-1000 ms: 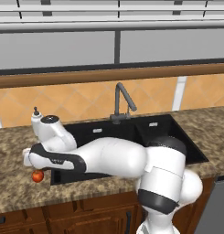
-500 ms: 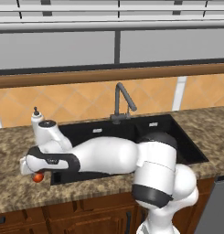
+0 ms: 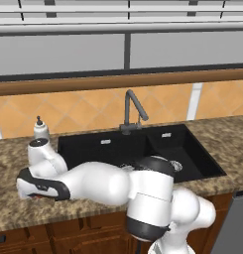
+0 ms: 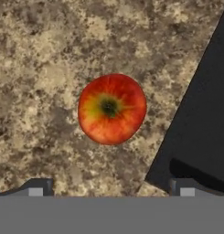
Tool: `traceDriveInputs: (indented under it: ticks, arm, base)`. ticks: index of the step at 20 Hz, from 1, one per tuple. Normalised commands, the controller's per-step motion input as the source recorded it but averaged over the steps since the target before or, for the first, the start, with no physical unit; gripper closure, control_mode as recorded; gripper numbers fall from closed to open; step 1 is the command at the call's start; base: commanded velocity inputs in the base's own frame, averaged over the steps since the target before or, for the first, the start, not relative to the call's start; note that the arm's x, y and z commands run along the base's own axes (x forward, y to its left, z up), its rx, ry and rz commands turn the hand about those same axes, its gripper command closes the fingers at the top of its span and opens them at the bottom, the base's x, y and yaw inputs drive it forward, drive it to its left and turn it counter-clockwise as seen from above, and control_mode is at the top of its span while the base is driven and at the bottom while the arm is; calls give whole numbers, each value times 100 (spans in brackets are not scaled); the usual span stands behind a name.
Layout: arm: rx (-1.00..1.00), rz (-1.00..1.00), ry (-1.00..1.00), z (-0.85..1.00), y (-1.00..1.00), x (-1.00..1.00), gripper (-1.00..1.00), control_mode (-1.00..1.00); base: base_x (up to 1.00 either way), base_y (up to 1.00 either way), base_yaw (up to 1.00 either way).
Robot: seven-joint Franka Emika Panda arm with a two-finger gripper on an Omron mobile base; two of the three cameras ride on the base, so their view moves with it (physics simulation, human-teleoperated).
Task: Put the colander in the sink, put the apple in the colander, and turn on the sink faucet and pour water over the colander.
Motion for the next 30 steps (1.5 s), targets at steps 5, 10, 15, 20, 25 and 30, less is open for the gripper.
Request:
traceDriveInputs:
  ticks: [5,10,15,20,25,30]
  arm:
    - [-9,7,0,-15,11,15,-100,-100]
    - [-9,3,0,-14,1,19,-100,-100]
    - [-6,4,0,-18,0,26,-100,-100]
    - [-1,5,0,-22,5,19,-100,-100]
    - [0,2,1,-21,9,-3,100,-100]
    - [0,0,5,-8,-3,-33,100,-100]
  base:
    - [0,0,0]
    - [0,0,0]
    - [0,0,0]
    - [0,0,0]
    - [0,0,0]
    - [0,0,0]
